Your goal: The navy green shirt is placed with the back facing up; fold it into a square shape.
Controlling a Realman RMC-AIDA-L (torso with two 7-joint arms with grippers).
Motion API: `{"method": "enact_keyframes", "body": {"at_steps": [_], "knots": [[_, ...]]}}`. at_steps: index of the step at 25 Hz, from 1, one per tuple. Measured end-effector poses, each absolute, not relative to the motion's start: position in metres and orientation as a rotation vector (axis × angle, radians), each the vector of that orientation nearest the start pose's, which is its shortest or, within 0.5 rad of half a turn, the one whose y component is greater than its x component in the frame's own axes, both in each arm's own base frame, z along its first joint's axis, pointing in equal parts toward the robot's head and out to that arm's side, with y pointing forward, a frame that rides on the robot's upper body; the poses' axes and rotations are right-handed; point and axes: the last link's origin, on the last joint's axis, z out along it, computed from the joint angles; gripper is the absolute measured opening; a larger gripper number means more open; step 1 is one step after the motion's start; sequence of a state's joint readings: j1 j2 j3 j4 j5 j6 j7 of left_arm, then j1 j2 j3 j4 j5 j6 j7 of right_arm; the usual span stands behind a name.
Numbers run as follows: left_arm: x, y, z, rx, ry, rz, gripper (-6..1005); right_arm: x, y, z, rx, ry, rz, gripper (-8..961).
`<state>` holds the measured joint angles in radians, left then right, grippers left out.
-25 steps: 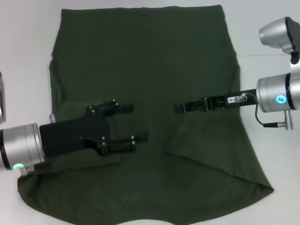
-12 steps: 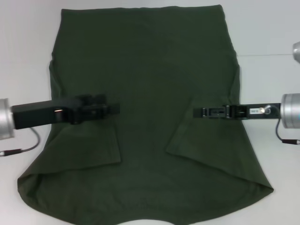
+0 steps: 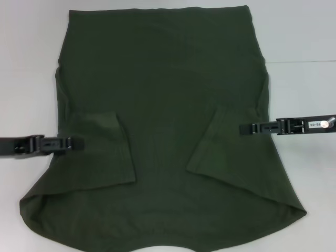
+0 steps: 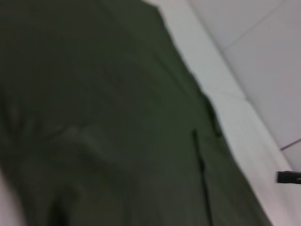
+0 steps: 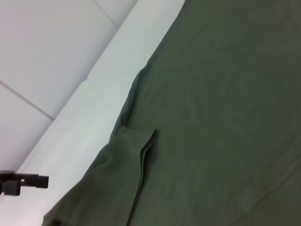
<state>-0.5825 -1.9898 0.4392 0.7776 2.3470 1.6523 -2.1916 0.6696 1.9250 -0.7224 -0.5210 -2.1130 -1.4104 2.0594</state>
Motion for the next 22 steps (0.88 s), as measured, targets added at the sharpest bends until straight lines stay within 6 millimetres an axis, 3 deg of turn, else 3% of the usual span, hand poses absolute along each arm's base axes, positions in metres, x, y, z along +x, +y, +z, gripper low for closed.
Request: {"method": "enact_keyframes", "body": {"at_steps": [10, 22], "knots": [[-0.326, 0.315, 0.083, -2.233, -1.871, -0.271, 860, 0.278, 0.369, 0.039, -2.55, 1.459, 0.443, 853], [-0.338, 0.312, 0.103, -2.192, -1.829, -0.115, 857, 0.28, 0.372, 0.025, -2.517, 1.468, 0.396, 853]]}}
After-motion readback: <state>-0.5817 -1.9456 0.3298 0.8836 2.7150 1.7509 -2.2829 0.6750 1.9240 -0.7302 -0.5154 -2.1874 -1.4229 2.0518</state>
